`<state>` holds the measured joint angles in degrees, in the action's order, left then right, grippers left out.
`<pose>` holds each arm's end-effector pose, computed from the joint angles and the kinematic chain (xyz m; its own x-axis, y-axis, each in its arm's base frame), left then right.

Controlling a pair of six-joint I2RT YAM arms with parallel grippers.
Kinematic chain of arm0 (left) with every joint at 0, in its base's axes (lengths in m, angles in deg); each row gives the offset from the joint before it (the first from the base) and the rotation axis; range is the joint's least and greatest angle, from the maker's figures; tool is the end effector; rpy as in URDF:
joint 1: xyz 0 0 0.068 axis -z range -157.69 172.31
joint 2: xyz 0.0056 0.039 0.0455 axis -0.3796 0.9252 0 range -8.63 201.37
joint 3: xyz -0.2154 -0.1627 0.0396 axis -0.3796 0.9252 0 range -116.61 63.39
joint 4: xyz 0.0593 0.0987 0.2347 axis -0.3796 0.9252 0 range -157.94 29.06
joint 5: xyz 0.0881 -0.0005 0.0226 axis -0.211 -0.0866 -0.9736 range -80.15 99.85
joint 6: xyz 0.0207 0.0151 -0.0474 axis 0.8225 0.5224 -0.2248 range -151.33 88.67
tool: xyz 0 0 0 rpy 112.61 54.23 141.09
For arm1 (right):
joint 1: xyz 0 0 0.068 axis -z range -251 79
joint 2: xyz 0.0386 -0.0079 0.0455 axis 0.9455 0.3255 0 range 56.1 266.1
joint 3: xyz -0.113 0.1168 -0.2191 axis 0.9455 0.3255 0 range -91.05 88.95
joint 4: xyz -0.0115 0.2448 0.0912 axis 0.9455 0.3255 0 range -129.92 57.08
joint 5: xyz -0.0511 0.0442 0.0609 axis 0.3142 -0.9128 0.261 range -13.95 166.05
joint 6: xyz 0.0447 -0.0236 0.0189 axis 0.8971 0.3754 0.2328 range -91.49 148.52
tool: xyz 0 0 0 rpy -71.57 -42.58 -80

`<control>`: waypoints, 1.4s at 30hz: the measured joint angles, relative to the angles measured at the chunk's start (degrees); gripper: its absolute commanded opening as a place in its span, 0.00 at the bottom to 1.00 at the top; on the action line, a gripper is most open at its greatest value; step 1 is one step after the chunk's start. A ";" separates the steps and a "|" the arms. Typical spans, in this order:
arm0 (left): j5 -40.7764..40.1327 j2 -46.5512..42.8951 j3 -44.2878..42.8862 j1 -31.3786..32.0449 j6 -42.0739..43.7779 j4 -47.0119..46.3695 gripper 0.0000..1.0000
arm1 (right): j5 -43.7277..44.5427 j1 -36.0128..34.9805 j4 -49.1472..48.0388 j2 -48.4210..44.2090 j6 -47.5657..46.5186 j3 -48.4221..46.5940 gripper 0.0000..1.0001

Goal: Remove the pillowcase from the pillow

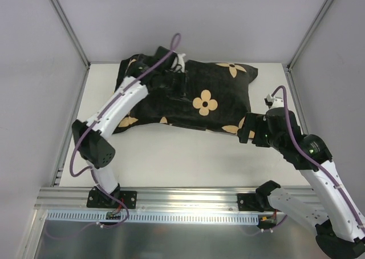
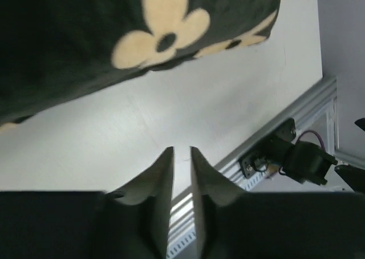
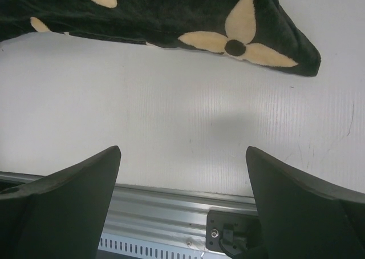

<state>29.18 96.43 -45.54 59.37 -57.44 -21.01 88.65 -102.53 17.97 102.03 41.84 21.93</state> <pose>0.3182 -0.2549 0.3715 -0.8245 0.1023 -0.5566 0.4441 0.7264 -0.5244 0.1154 0.0616 0.3821 -0.5801 -0.0921 -0.8093 -0.2340 0.9705 0.0573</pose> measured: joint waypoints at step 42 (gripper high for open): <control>1.03 6.03 -1.51 -6.27 3.63 0.79 0.00 | -1.99 0.00 -0.76 -1.92 1.70 7.34 0.96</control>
<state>30.21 102.46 -47.05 53.09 -53.81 -20.22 86.66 -102.53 17.20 100.11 43.54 29.27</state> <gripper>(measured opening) 0.024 0.966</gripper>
